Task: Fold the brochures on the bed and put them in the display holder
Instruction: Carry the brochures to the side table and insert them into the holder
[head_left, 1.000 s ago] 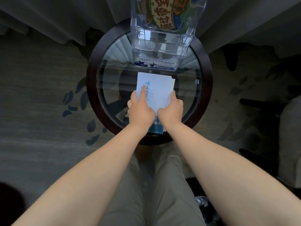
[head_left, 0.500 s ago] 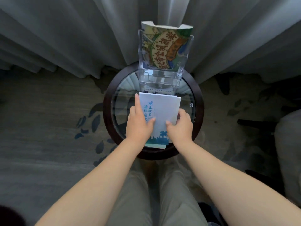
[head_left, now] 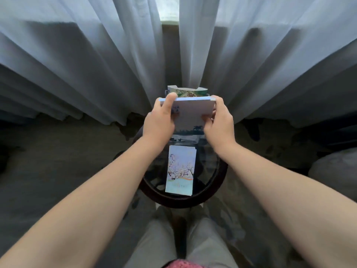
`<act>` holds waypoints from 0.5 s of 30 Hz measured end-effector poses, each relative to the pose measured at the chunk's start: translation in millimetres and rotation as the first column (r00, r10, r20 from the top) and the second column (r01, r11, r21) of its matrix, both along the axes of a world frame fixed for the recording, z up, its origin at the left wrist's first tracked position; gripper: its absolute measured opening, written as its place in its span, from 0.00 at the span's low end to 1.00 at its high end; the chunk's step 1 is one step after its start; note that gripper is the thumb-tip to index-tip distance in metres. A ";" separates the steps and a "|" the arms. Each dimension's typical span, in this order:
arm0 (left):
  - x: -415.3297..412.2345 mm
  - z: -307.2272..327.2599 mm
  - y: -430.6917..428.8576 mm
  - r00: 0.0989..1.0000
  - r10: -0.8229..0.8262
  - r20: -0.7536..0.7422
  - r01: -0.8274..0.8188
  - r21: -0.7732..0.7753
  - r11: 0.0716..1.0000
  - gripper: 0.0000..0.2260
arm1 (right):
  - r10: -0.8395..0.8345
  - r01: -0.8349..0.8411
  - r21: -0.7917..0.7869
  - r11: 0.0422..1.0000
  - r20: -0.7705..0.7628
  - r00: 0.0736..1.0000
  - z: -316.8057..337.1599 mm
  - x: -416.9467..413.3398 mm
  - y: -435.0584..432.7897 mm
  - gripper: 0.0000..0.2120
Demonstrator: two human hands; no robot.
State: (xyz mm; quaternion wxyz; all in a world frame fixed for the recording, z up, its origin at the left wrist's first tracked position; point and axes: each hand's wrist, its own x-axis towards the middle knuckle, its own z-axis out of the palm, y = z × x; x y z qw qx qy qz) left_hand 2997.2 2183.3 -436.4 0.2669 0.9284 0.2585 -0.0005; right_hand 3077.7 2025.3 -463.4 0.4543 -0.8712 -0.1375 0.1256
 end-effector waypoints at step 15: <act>48.0 -27.4 25.7 0.995 -0.097 -0.026 0.097 -0.017 0.995 0.28 | 0.024 -0.020 -0.109 0.994 0.036 0.999 -27.6 49.3 15.4 0.17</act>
